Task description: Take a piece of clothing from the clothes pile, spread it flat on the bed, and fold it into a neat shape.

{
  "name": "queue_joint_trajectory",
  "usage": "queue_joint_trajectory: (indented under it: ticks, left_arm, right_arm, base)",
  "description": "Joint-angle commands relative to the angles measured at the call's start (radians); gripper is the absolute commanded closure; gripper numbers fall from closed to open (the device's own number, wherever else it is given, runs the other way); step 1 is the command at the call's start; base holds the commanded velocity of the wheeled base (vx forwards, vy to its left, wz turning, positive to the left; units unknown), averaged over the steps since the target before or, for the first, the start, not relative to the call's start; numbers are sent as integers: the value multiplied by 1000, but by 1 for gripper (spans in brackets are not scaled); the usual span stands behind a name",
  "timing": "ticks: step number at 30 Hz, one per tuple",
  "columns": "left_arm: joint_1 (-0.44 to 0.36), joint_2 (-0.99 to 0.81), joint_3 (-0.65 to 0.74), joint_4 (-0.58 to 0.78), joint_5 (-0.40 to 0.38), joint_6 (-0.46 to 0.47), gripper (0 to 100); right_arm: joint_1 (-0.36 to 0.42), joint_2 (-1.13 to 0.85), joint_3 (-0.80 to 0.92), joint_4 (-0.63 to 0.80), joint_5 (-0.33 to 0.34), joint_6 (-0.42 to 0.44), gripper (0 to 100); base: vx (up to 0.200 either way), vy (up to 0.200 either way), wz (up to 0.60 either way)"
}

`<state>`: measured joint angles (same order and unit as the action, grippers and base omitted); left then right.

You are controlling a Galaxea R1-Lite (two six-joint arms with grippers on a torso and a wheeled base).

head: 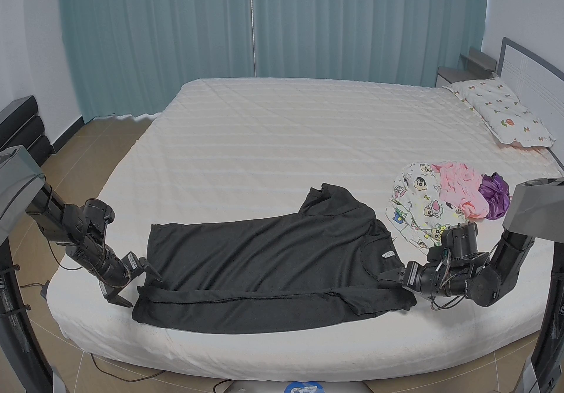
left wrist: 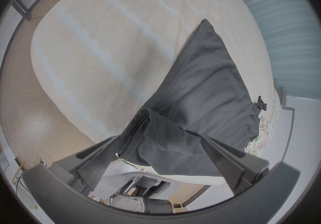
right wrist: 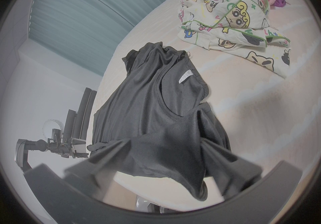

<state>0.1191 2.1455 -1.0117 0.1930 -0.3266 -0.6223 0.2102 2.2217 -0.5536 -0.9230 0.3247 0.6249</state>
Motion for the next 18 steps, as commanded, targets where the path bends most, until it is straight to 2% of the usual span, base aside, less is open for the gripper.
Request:
queue_joint_trajectory:
  ticks: [1, 8, 14, 18]
  left_arm:
    - [1, -3, 1, 0, 0, 0, 0]
    - [1, -3, 2, 0, 0, 0, 0]
    - [1, -3, 2, 0, 0, 0, 0]
    - [1, -3, 2, 0, 0, 0, 0]
  right_arm:
    - [-28, 27, -11, -2, 2, 3, 100]
    - [-55, 29, -17, -39, 2, 24, 100]
    - [-54, 82, -3, -171, -1, 41, 100]
    - [-55, 102, -5, -200, -3, 41, 100]
  base:
    - [0, 0, 0]
    - [0, 0, 0]
    - [0, 0, 0]
    - [0, 0, 0]
